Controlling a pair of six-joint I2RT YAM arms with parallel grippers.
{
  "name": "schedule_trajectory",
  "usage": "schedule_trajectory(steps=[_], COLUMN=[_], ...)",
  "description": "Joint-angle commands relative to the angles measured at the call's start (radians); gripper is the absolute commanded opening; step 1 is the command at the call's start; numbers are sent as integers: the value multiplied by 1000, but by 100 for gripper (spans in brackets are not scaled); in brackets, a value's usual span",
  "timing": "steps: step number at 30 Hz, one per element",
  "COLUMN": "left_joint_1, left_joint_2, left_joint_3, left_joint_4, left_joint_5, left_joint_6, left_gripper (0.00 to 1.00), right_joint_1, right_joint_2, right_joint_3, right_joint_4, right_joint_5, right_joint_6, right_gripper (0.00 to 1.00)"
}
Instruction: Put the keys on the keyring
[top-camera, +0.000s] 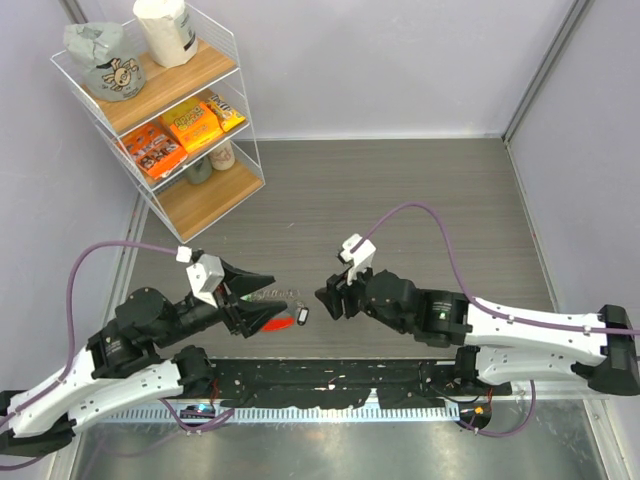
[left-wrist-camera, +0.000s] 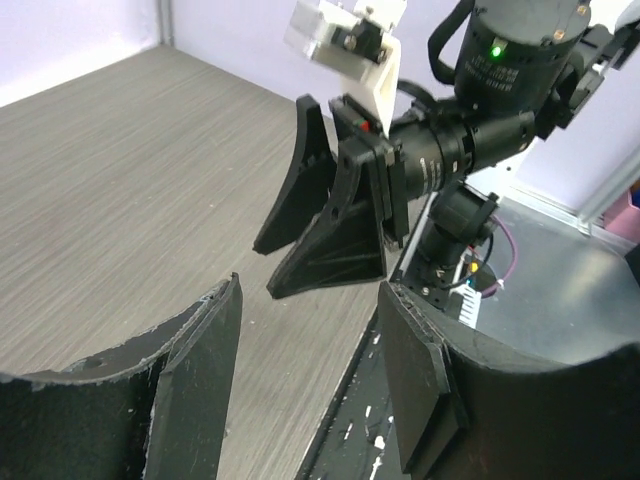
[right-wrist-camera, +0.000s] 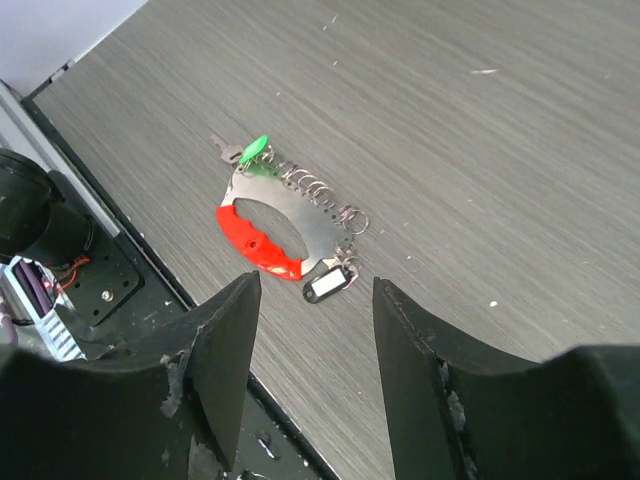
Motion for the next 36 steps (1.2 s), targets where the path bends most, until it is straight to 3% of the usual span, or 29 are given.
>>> schedule_trajectory(steps=[1,8,18,25,36], left_joint_1=[1,1,0,1,0], left_joint_2=[-56,-163,-358,-449,-461], left_joint_3=[-18,-53,-128,-148,-153], left_joint_4=[-31,-131,-186,-197,-186], left_joint_5=[-121,-342,-526,-577,-557], left_joint_6=[8,-11,-27,-50,-58], left_gripper=[63,62,61,60,60], right_joint_1=[-39,-97,-178,-185,-211], right_joint_2=[90,320,719,920,1065], right_joint_3=[-6,107,374,560,640], right_joint_4=[139,230,283,218,199], right_joint_5=[-137,-252,-459,-512,-519], right_joint_6=[48,89,237,272,326], right_gripper=[55,55,50,49,48])
